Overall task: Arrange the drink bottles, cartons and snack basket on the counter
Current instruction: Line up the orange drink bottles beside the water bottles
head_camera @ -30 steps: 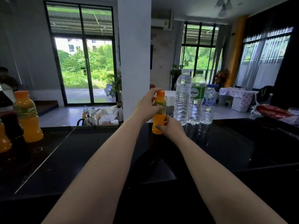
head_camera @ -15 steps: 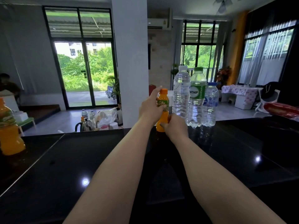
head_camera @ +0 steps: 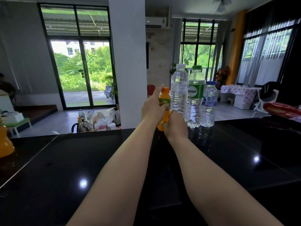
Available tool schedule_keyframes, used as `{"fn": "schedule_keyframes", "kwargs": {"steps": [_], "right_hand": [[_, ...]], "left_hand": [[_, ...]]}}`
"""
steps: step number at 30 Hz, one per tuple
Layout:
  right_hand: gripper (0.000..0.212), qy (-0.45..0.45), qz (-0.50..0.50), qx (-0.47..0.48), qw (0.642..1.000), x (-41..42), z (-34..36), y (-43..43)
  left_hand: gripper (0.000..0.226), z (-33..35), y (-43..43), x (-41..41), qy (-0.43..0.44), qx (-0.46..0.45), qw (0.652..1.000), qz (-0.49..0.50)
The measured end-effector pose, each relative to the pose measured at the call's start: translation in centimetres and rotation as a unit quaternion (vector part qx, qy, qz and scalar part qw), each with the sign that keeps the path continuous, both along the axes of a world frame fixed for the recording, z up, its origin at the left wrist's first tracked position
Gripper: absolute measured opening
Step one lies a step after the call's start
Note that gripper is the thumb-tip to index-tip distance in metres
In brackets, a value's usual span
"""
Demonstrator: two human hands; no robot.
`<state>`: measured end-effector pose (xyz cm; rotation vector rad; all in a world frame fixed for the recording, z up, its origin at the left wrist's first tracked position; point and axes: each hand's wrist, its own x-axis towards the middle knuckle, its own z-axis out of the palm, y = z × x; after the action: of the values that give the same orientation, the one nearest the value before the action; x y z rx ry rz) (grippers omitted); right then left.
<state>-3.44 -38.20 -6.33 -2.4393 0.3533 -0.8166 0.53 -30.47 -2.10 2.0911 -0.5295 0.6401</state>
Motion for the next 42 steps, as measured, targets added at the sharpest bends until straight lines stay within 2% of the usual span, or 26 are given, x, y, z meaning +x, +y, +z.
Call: {"fn": "schedule_keyframes", "kwargs": {"steps": [8,12,17,20,25,31,38,42], "right_hand": [[0.029,-0.008,-0.012,-0.004,1.000,-0.7,-0.1,0.0],[0.036,-0.055,-0.009,0.007,0.998,-2.2,0.3,0.6],[0.050,-0.108,0.017,-0.116,0.987,-5.0,0.7,2.8],[0.054,-0.107,0.045,-0.151,0.982,-6.2,0.9,5.5],[0.060,-0.094,0.100,-0.112,0.984,-7.3,1.8,12.7],[0.057,-0.081,0.186,-0.102,0.974,-7.5,2.5,22.7],[0.066,-0.065,0.273,-0.059,0.958,-5.8,3.2,33.1],[0.071,-0.052,0.306,-0.014,0.950,-3.7,3.9,37.2]], "left_hand": [[0.078,-0.1,1.1,-0.6,0.055,0.027,0.998,-0.035],[0.070,-0.4,3.4,-2.0,0.063,0.049,0.997,-0.015],[0.057,-0.6,10.3,-4.6,0.034,0.107,0.993,0.040],[0.054,-0.5,15.0,-6.6,0.027,0.102,0.991,0.079],[0.048,-0.1,22.7,-10.7,0.001,0.088,0.987,0.135],[0.048,0.0,31.4,-13.9,-0.016,0.069,0.974,0.217],[0.044,0.5,39.0,-14.5,-0.096,0.051,0.941,0.321],[0.050,1.1,41.9,-13.3,-0.112,0.039,0.926,0.358]]}}
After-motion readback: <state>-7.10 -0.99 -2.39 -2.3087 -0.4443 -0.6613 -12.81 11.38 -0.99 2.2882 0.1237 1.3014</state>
